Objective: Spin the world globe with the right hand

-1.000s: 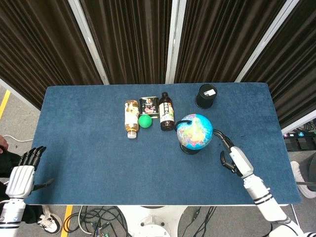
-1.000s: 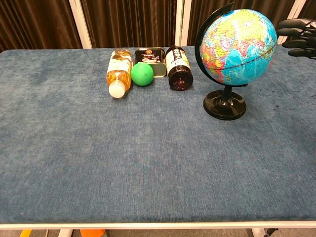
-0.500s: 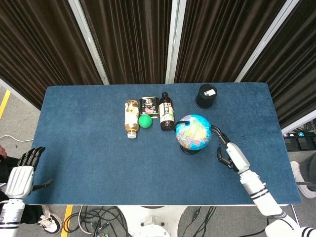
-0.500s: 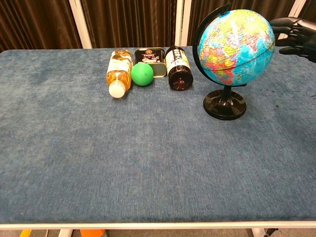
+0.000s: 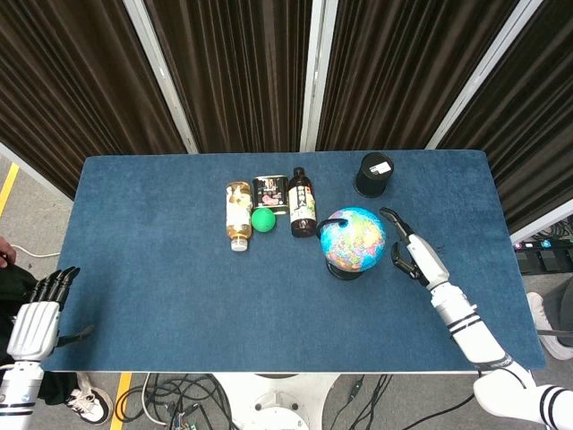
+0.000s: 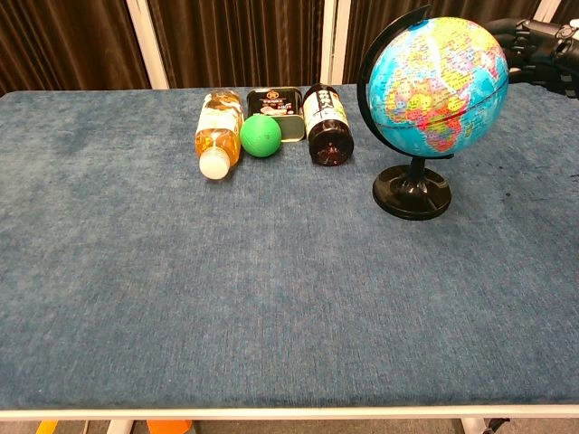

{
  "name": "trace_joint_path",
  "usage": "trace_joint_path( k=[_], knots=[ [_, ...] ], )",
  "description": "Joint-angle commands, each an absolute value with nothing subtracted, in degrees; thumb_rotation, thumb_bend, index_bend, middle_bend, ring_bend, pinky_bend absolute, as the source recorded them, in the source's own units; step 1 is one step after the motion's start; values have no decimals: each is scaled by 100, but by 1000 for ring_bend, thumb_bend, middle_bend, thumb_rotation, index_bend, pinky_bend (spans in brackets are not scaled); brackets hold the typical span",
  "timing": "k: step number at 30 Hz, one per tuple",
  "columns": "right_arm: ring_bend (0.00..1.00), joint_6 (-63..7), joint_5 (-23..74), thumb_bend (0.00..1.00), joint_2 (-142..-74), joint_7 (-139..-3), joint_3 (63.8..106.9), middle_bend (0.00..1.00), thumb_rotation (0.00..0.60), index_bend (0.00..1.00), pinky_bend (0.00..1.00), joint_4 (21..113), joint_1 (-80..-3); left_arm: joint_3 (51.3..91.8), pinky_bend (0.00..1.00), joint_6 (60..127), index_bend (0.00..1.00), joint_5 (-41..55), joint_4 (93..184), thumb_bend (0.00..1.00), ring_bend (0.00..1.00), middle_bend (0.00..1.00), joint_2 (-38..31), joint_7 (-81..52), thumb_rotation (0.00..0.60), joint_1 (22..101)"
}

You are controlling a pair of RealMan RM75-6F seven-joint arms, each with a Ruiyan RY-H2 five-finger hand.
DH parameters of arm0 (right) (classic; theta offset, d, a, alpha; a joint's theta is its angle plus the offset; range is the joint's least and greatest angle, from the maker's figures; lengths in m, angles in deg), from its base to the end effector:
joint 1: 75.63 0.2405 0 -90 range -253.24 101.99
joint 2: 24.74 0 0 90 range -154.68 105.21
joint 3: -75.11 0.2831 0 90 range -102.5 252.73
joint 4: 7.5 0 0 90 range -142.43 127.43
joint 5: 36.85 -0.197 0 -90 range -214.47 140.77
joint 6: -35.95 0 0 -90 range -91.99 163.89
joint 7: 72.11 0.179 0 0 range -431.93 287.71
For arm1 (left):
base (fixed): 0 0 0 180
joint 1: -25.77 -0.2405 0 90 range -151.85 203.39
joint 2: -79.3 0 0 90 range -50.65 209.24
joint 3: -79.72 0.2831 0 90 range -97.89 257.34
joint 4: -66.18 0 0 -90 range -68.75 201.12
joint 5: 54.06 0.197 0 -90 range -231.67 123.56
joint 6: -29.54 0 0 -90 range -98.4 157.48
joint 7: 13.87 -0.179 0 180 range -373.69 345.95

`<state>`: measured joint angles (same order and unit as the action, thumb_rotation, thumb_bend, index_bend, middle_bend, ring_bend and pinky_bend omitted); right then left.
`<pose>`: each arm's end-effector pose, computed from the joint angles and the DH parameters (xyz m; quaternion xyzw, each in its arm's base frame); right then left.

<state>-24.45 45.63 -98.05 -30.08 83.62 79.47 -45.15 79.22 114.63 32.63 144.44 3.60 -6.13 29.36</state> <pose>-0.2281 -0.3601 0.0849 0.5365 -0.6015 0.5341 0.2552 -0.3644 0.2031 0.1257 -0.5800 -0.4304 -0.3984 0.5654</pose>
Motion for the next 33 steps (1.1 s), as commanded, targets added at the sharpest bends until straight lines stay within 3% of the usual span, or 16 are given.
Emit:
trace_joint_path(
  k=[1, 9, 15, 33],
  knots=[
    [0, -2722, 4738, 814, -9769, -3009, 8290, 0, 127, 0, 0, 7980, -4652, 7923, 113, 11457, 69, 3256, 14440, 95, 40, 77, 360, -612, 600, 2934],
    [0, -3685, 5526, 821, -9662, -3234, 7721, 0, 126, 0, 0, 8275, -5243, 7924, 113, 11466, 69, 3288, 14456, 94, 41, 77, 354, -633, 600, 2942],
    [0, -3838, 5762, 827, -9747, -3330, 7489, 0, 129, 0, 0, 8264, -5376, 7926, 113, 11480, 69, 3298, 14496, 94, 40, 77, 363, -675, 600, 2939],
    [0, -3273, 5210, 840, -9772, -3157, 7900, 0, 127, 0, 0, 8168, -4989, 7915, 113, 11460, 69, 3265, 14481, 94, 41, 77, 367, -647, 600, 2934]
  ],
)
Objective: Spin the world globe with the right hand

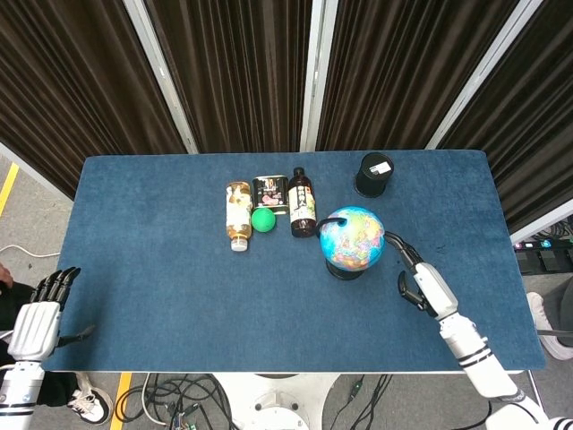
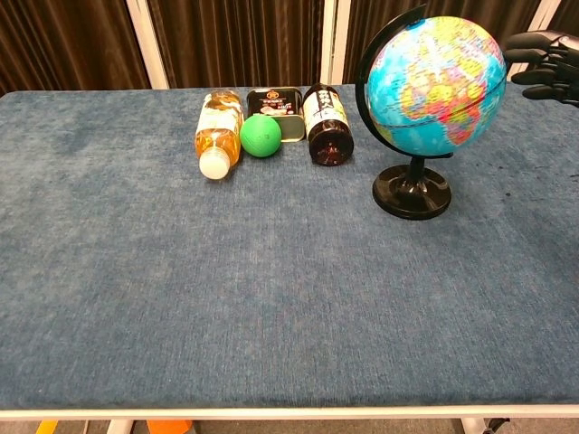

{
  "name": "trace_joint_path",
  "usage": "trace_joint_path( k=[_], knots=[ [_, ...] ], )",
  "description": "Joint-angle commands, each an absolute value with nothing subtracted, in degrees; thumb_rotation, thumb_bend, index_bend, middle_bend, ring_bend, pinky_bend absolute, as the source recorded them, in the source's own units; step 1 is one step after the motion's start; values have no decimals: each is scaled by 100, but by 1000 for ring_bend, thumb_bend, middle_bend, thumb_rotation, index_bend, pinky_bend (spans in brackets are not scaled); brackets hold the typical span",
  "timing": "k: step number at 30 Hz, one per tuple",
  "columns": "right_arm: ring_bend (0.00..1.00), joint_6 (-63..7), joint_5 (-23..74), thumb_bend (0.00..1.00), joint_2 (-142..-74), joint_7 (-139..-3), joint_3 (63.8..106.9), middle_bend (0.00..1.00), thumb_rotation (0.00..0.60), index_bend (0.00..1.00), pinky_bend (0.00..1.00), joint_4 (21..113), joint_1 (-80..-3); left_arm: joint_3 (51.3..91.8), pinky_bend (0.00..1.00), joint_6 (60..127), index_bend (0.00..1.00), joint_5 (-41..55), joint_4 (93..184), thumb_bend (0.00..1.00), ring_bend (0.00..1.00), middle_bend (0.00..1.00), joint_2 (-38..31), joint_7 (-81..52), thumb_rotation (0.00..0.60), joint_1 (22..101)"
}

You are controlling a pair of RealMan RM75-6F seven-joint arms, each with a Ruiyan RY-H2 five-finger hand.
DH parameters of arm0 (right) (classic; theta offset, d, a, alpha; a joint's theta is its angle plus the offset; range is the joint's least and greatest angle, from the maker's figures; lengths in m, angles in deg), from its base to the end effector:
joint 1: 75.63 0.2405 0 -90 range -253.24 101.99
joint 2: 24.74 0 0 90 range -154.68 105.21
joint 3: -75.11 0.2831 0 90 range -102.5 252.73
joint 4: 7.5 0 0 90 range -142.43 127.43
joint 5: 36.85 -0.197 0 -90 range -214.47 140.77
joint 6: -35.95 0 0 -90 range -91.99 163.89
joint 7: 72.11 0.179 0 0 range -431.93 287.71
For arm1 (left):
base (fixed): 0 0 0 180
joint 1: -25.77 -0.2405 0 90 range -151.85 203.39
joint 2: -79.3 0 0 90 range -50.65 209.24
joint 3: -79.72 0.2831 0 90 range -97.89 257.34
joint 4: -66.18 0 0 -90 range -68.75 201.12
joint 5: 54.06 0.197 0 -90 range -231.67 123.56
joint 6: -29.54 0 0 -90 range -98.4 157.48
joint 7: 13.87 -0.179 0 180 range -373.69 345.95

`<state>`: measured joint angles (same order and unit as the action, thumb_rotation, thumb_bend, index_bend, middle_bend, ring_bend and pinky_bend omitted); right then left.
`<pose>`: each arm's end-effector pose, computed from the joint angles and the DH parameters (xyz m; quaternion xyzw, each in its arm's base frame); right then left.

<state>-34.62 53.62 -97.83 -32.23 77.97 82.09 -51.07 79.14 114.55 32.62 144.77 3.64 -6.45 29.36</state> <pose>-0.2369 -0.3077 0.0859 0.5550 -0.5738 0.5497 0.2462 -0.3635 0.2033 0.1254 -0.5801 -0.4304 -0.3982 0.5654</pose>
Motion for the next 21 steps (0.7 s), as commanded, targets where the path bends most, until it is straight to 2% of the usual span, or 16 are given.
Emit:
trace_joint_path(
  k=[1, 7, 13, 17, 21],
  knots=[
    [0, -3191, 5151, 840, -9775, -3128, 7935, 0, 127, 0, 0, 8147, -4944, 7914, 113, 11460, 69, 3265, 14482, 94, 40, 77, 368, -646, 600, 2934],
    [0, -2665, 4856, 840, -9810, -2980, 8111, 0, 129, 0, 0, 7963, -4654, 7911, 113, 11448, 69, 3253, 14489, 94, 40, 77, 379, -651, 600, 2935],
    [0, -2545, 4672, 840, -9834, -2848, 8282, 0, 128, 0, 0, 7819, -4550, 7908, 113, 11424, 69, 3234, 14473, 94, 40, 77, 374, -639, 600, 2938],
    [0, -2601, 4627, 841, -9795, -2726, 8338, 0, 127, 0, 0, 7748, -4578, 7913, 113, 11414, 69, 3233, 14451, 95, 40, 77, 361, -621, 600, 2938],
    [0, -2978, 4827, 842, -9705, -2677, 8226, 0, 126, 0, 0, 7736, -4801, 7911, 113, 11444, 69, 3246, 14455, 94, 40, 77, 359, -627, 600, 2929]
  ],
)
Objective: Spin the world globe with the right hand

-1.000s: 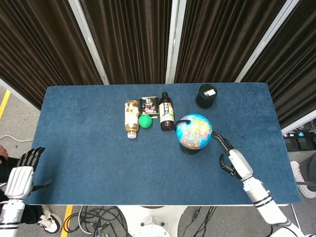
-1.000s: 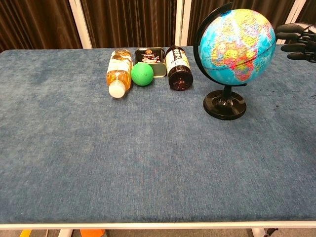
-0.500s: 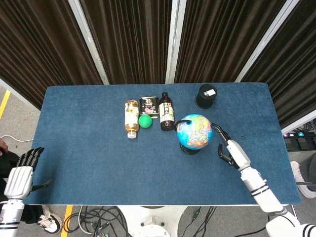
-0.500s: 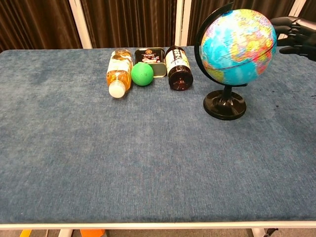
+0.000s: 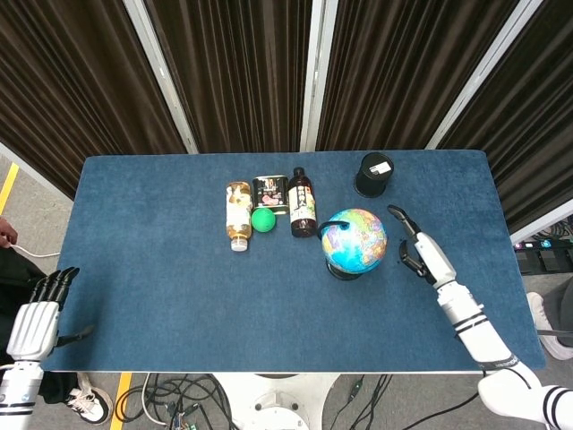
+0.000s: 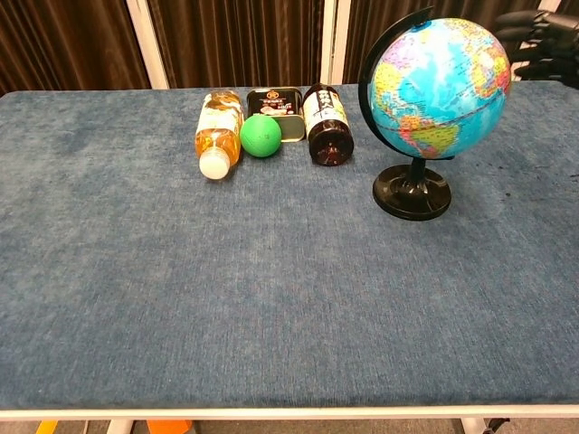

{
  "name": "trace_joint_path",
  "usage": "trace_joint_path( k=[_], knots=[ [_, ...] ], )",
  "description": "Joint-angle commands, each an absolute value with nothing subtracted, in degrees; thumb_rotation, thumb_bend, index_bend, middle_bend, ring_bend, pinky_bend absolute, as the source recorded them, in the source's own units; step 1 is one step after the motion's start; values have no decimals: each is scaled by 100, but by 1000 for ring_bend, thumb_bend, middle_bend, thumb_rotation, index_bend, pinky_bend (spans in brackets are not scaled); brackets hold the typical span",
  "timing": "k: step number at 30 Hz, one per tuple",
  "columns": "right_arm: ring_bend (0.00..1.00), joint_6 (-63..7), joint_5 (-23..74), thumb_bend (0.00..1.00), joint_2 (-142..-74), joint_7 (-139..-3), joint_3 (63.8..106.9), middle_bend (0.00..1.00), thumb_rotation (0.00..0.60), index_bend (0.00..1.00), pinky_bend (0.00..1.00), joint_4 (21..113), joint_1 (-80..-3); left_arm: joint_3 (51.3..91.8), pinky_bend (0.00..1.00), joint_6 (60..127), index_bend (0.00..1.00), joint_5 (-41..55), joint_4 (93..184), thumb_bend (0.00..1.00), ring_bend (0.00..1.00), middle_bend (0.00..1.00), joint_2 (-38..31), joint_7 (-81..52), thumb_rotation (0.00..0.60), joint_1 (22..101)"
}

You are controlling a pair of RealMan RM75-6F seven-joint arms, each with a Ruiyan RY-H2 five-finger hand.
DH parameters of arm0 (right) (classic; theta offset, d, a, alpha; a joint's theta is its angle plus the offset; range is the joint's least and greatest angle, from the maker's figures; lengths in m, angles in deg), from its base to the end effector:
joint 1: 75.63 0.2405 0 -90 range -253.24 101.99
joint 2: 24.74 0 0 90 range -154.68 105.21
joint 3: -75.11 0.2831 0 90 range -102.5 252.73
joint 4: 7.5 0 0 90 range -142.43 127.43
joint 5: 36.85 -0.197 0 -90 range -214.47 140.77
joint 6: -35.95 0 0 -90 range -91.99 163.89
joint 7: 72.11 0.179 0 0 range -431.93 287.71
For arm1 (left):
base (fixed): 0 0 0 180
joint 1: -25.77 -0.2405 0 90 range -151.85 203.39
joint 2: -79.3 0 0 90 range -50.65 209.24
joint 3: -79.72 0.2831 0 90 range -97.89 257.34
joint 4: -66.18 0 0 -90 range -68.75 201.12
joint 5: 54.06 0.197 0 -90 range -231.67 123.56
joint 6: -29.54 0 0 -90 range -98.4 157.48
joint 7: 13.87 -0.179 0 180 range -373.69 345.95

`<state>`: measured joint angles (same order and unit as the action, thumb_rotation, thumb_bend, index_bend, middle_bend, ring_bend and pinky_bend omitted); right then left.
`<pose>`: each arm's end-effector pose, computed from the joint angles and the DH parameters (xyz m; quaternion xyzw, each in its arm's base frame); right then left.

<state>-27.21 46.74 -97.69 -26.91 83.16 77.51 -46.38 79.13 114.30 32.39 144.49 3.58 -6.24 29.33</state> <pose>-0.2395 -0.3584 0.0965 0.5221 -0.5971 0.5504 0.2605 -0.3653 0.2031 0.1251 -0.5792 -0.4325 -0.3961 0.5662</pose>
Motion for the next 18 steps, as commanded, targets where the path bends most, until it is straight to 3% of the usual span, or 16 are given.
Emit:
trace_joint_path(
  k=[1, 7, 12, 15, 18],
  knots=[
    [0, -3116, 4911, 842, -9689, -2730, 8160, 0, 126, 0, 0, 7727, -4888, 7909, 113, 11455, 69, 3252, 14459, 95, 41, 77, 358, -634, 600, 2928],
    [0, -4439, 5441, 844, -9742, -4064, 7595, 0, 140, 0, 0, 7325, -5812, 7905, 113, 11490, 69, 3270, 14551, 94, 41, 77, 365, -717, 600, 2923],
    [0, -5436, 5336, 838, -9991, -6139, 7464, 0, 180, 0, 0, 6755, -6635, 7898, 113, 11486, 69, 3305, 14661, 94, 40, 77, 390, -832, 600, 2954],
    [0, -5639, 5182, 754, -10127, -7118, 7404, 0, 182, 0, 0, 6659, -6955, 7900, 113, 11477, 69, 3327, 14707, 94, 40, 77, 391, -886, 600, 2974],
    [0, -5553, 5070, 589, -10153, -7421, 7346, 0, 190, 0, 0, 6783, -7089, 7900, 113, 11479, 69, 3353, 14734, 94, 40, 77, 378, -917, 600, 2990]
  ],
)
